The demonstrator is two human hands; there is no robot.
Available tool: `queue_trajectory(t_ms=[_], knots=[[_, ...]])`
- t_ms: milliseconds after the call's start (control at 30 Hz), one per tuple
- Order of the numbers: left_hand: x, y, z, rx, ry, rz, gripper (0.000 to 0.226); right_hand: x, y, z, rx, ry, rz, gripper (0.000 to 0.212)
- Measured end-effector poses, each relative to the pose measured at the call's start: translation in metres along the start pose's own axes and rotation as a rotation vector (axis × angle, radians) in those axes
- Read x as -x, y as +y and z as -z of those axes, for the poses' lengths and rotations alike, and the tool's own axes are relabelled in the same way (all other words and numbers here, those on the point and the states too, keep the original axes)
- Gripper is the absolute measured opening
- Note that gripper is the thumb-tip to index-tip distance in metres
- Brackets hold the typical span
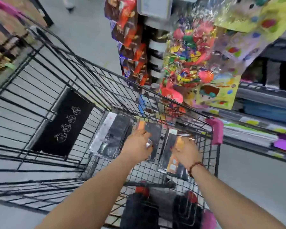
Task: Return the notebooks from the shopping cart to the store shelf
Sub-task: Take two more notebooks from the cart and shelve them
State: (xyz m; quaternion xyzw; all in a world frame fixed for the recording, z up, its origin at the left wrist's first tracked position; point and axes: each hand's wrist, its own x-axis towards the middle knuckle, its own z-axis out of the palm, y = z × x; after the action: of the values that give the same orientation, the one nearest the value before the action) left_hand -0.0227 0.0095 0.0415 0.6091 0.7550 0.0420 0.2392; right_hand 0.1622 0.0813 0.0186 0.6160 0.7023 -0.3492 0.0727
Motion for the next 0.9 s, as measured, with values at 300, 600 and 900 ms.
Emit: queue_trajectory(t_ms=[300,600,900], knots=[[-0.029,-0.030,-0.075,0.103,-0.139,-0.047,0.041,-0.032,0.038,-0.086,-0.420,0.052,-0.497,0.053],[-0.040,-0.045,-0.121,0.229,-0.094,-0.056,0.039,-0.047,0.038,-0.125,-0.251,0.214,-0.680,0.083],[-0.049,-0.038,-0.115,0.610,-0.124,0.148,0.033,-0.033,0.040,-0.116,-0.763,0.286,-0.449,0.027]])
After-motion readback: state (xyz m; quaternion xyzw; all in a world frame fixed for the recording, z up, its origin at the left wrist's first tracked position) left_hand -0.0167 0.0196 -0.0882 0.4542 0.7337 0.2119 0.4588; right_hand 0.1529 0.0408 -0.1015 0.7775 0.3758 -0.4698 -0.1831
